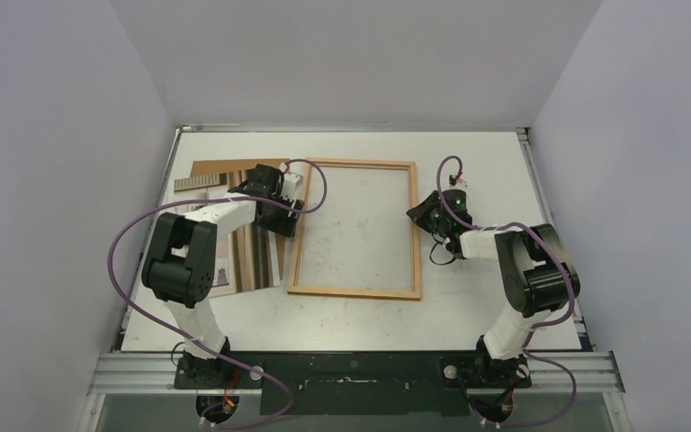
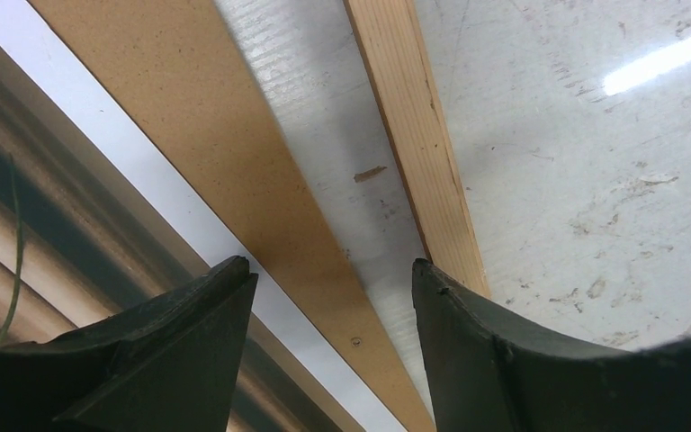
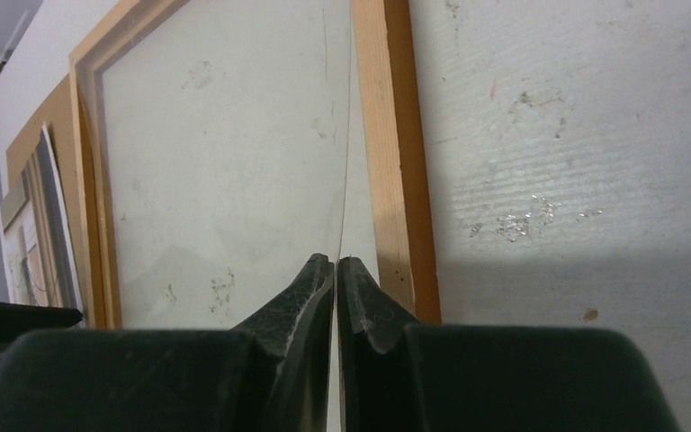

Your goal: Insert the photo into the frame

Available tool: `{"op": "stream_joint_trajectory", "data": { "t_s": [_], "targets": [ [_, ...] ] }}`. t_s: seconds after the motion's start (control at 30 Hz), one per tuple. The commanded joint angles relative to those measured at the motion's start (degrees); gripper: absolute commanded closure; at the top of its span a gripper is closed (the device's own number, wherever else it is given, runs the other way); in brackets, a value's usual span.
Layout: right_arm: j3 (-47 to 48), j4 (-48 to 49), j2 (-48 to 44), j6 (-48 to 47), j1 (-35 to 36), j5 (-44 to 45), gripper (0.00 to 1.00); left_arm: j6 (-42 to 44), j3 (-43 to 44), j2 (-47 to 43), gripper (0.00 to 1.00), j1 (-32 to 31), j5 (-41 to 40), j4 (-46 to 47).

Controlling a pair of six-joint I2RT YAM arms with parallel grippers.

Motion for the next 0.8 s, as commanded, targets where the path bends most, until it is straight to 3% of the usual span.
{"op": "stream_joint_trajectory", "data": {
  "t_s": [0.0, 0.43, 0.63, 0.77],
  "targets": [
    [1.85, 7.86, 0.00, 1.85, 1.37, -9.97, 0.95, -0.18, 1.67, 0.42, 0.37, -1.38, 3.09, 0.82],
    [5.98, 3.73, -6.12, 0.15, 5.75, -13.33, 0.85, -0.63, 1.96, 0.24, 0.38, -0.78, 3.36, 0.51],
    [4.93, 2.18, -7.86, -0.64, 5.97, -13.66, 0.74, -0.50, 2.10, -0.03, 0.39, -0.42, 3.57, 0.33],
    [5.01, 0.32, -8.54, -1.26, 5.87, -12.51, 0.79, -0.62, 2.08, -0.19, 0.39, -0.37, 3.64, 0.18]
  ]
}}
